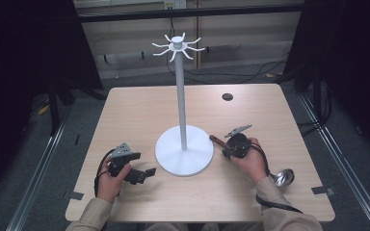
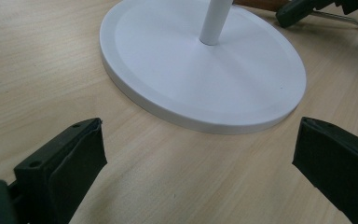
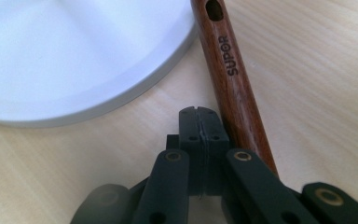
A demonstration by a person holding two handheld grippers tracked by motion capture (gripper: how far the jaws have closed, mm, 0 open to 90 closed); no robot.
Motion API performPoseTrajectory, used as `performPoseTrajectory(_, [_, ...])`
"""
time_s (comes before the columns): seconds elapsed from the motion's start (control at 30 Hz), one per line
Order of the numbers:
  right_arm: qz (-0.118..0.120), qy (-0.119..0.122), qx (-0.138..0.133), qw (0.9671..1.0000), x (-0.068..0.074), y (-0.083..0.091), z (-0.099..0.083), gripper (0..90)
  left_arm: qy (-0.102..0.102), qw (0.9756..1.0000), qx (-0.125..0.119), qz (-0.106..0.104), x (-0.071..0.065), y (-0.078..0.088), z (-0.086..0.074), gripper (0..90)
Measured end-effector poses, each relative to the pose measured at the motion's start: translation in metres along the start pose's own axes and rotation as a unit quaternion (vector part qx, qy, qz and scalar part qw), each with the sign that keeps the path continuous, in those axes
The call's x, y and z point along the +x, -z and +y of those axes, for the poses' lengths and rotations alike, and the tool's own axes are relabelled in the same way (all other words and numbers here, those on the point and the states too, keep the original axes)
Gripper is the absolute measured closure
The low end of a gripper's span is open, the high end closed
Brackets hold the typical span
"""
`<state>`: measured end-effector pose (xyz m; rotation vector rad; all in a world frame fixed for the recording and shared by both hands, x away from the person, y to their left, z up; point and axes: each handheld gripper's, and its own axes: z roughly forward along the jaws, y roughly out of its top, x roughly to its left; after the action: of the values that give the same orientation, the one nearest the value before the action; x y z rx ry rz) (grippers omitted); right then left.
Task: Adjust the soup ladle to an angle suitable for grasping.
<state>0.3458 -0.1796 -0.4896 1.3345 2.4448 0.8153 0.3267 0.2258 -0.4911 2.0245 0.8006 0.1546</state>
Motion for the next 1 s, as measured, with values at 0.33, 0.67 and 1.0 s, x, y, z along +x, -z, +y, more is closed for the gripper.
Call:
performPoseTrajectory(0.33, [-0.017,-0.024,0.005,0.9996,-0.014,-0.006,0.01,90.0,0.006,1.0,-0.004,0.001,0.003,0.002,-0.001,1.9])
performPoseTrajectory(0.67, [-0.039,-0.035,0.023,0.9984,-0.03,-0.008,0.018,90.0,0.008,0.9999,-0.003,0.008,0.006,0.005,-0.003,1.9])
performPoseTrajectory(1.0, [-0.042,-0.058,0.028,0.997,-0.043,-0.005,0.018,89.4,0.008,0.9999,-0.002,0.008,0.006,0.005,-0.003,1.9])
